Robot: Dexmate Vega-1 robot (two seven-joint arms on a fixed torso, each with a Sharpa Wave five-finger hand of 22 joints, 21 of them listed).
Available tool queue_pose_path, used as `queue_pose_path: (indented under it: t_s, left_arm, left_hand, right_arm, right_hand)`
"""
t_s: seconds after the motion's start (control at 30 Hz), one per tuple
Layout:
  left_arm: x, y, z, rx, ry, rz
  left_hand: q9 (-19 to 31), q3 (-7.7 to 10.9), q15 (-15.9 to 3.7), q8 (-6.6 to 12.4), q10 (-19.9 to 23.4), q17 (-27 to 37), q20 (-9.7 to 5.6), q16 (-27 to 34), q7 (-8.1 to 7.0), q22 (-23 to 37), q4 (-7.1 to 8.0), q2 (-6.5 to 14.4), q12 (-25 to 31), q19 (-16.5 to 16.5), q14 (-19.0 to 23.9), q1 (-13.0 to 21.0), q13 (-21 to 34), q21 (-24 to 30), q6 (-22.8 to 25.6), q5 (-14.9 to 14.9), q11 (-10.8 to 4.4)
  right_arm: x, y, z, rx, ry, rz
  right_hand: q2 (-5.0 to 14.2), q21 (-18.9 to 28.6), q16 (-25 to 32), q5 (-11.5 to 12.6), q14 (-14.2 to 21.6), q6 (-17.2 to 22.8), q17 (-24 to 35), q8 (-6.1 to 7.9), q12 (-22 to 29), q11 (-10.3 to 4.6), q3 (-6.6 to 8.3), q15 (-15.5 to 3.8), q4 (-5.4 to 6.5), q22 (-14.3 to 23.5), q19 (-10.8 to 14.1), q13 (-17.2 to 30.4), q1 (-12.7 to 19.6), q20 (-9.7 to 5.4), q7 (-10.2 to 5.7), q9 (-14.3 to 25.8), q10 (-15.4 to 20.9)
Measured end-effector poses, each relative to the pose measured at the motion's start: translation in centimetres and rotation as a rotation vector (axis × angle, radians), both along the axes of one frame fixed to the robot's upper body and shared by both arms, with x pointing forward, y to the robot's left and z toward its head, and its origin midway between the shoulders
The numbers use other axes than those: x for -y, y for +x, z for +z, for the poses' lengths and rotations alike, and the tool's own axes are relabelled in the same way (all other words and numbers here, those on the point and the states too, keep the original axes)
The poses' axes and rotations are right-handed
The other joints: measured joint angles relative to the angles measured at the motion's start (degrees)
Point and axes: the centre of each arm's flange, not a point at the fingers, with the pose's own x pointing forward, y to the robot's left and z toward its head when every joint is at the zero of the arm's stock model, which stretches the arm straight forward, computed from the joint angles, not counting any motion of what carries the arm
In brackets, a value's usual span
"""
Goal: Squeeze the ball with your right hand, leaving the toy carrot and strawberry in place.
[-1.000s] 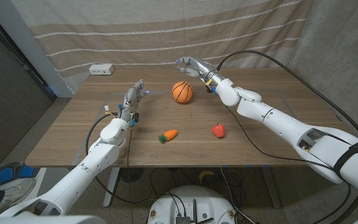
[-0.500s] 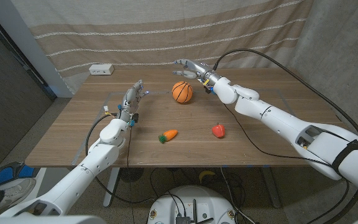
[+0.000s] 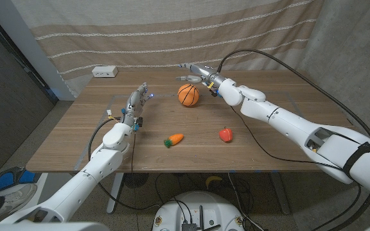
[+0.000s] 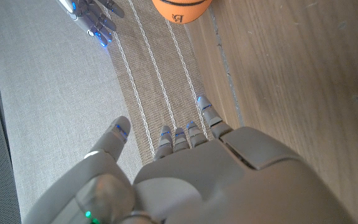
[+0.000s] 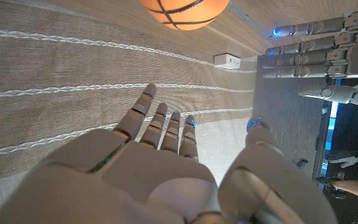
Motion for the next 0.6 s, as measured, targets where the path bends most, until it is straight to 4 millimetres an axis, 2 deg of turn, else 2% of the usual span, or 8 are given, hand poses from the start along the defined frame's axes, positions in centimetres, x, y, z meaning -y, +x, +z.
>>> queue_pose_path:
  t_s: [0.07, 0.13, 0.37, 0.53, 0.6]
  left_arm:
    - [0.00, -0.04, -0.01, 0.001, 0.000, 0.000]
    - [0.00, -0.07, 0.01, 0.001, 0.001, 0.000]
    - [0.01, -0.14, 0.09, 0.004, 0.002, 0.000]
    - [-0.04, -0.17, 0.15, 0.005, 0.003, 0.000]
    - [-0.06, -0.18, 0.16, 0.005, 0.003, 0.000]
  left_hand:
    - [0.00, 0.00, 0.00, 0.00, 0.00, 0.00, 0.00, 0.00, 0.00, 0.00, 0.00, 0.00, 0.00, 0.00, 0.00, 0.00, 0.00, 0.00, 0.00, 0.00, 0.00]
    - [0.00, 0.00, 0.00, 0.00, 0.00, 0.00, 0.00, 0.00, 0.00, 0.00, 0.00, 0.00, 0.00, 0.00, 0.00, 0.00, 0.00, 0.00, 0.00, 0.00, 0.00]
    - [0.00, 0.00, 0.00, 0.00, 0.00, 0.00, 0.00, 0.00, 0.00, 0.00, 0.00, 0.00, 0.00, 0.00, 0.00, 0.00, 0.00, 0.00, 0.00, 0.00, 0.00]
    - [0.00, -0.24, 0.00, 0.00, 0.00, 0.00, 0.21, 0.00, 0.31, 0.00, -0.23, 0.00, 0.00, 0.21, 0.00, 0.00, 0.00, -0.34, 0.31, 0.00, 0.00]
    - [0.00, -0.24, 0.00, 0.00, 0.00, 0.00, 0.31, 0.00, 0.31, 0.00, -0.23, 0.00, 0.00, 0.31, 0.00, 0.00, 0.00, -0.34, 0.31, 0.00, 0.00]
  right_arm:
    - [-0.08, 0.14, -0.05, -0.011, -0.012, -0.020]
    - [-0.19, 0.20, -0.11, -0.018, -0.022, -0.031]
    - [-0.51, 0.60, -0.26, -0.047, -0.047, -0.073]
    - [-0.78, 0.87, -0.37, -0.063, -0.064, -0.092]
    - [-0.91, 1.04, -0.44, -0.071, -0.072, -0.101]
  right_hand:
    - [-0.01, -0.37, -0.08, 0.22, -0.67, -1.19, -0.29, 0.00, 0.00, -0.01, -0.06, 0.25, -0.06, 0.00, -0.43, 0.00, 0.01, 1.62, -0.14, 0.00, -0.82]
    - [-0.02, -0.50, -0.28, 0.22, -1.33, -1.94, -0.52, 0.00, 0.00, 0.30, -0.28, 0.71, -0.17, 0.00, -0.96, 0.00, 0.00, 2.15, -0.29, 0.00, -1.53]
    - [-0.53, -1.46, -0.36, 0.46, -2.63, -4.90, -1.04, -0.22, 0.00, 0.08, -0.70, 1.41, -0.23, 0.00, -1.82, 0.00, -0.52, 3.02, -1.02, 0.01, -3.57]
    - [-0.55, -1.92, -0.50, 0.86, -3.43, -7.68, -1.38, -0.22, 0.00, 1.49, -1.11, 2.20, -0.16, 0.00, -2.03, 0.01, -0.53, 3.23, -1.17, 0.01, -5.18]
    - [-1.70, -2.23, -0.50, 0.87, -3.73, -8.31, -1.60, -0.22, 0.00, 1.94, -1.17, 2.51, -0.23, 0.00, -2.23, -0.22, -0.56, 3.42, -1.41, 0.01, -5.63]
